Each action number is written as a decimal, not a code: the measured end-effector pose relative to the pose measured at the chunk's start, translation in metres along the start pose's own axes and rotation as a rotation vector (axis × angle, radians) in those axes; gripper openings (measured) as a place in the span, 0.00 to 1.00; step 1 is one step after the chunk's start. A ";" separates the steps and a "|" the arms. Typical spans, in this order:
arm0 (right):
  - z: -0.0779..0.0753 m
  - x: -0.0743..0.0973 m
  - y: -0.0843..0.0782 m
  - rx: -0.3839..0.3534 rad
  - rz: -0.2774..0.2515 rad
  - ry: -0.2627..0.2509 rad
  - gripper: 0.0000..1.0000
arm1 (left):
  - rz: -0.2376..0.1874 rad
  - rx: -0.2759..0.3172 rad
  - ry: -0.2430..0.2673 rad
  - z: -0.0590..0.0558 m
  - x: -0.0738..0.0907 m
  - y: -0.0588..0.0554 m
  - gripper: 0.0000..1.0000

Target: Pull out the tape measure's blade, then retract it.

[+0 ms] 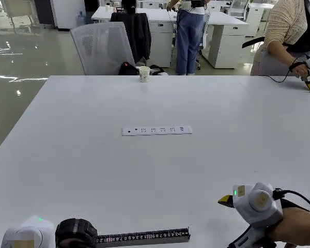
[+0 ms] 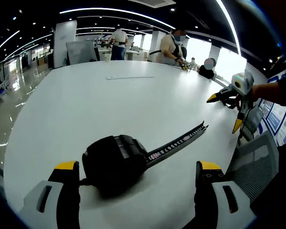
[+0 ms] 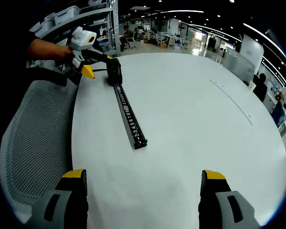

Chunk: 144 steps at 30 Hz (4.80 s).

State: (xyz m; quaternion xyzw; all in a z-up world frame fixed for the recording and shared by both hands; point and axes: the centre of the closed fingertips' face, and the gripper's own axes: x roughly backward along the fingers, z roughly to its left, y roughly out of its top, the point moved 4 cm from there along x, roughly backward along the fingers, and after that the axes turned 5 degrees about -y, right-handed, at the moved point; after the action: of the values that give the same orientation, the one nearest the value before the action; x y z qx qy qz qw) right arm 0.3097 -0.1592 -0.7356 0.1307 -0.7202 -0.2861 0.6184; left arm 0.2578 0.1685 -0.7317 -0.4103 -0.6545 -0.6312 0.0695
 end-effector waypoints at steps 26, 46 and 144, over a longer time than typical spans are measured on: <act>-0.004 -0.044 0.032 0.115 0.053 0.109 0.94 | -0.077 0.064 0.160 0.009 -0.011 0.002 0.99; 0.002 -0.057 0.034 0.219 0.090 0.172 0.56 | -0.154 0.113 0.208 0.017 -0.010 0.007 0.99; 0.007 -0.072 0.037 0.257 0.259 0.163 0.11 | -0.118 0.090 0.338 0.031 -0.021 -0.001 0.61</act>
State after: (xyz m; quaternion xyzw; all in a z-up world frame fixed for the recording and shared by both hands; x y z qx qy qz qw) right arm 0.3231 -0.0888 -0.7735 0.1378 -0.7090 -0.0983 0.6846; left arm 0.2844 0.1864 -0.7513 -0.2557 -0.6841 -0.6641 0.1598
